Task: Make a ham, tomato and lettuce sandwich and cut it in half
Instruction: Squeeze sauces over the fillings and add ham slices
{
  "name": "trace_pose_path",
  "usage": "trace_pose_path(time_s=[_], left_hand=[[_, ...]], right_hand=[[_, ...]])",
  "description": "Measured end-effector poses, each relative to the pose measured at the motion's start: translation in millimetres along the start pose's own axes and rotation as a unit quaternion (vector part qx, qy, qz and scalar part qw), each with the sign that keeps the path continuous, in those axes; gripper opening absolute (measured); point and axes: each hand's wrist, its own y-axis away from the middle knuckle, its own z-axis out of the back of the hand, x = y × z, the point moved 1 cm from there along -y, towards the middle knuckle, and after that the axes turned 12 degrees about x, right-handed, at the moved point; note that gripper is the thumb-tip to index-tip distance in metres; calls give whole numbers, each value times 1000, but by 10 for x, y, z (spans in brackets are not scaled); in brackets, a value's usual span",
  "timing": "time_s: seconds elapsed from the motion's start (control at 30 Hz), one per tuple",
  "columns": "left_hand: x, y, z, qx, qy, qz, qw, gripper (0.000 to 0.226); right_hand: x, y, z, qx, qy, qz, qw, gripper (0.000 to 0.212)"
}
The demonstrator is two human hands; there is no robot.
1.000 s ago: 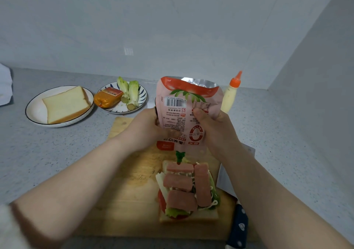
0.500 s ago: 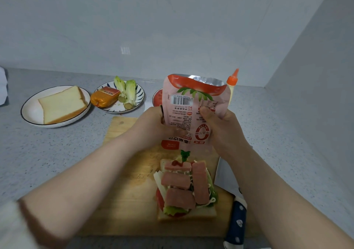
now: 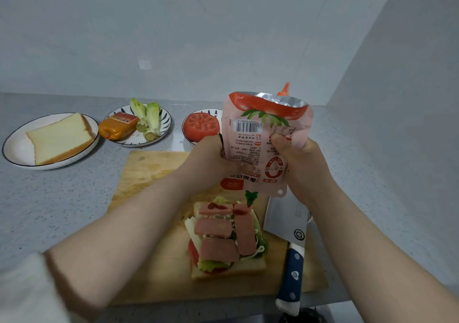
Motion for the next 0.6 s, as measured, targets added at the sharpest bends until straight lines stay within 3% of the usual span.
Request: trace_pose_path(time_s=[0.6], left_hand=[[55,370,219,-34,-43,54,997,35]], right_hand=[[-86,0,-375,16,-1,-9,1000,15]])
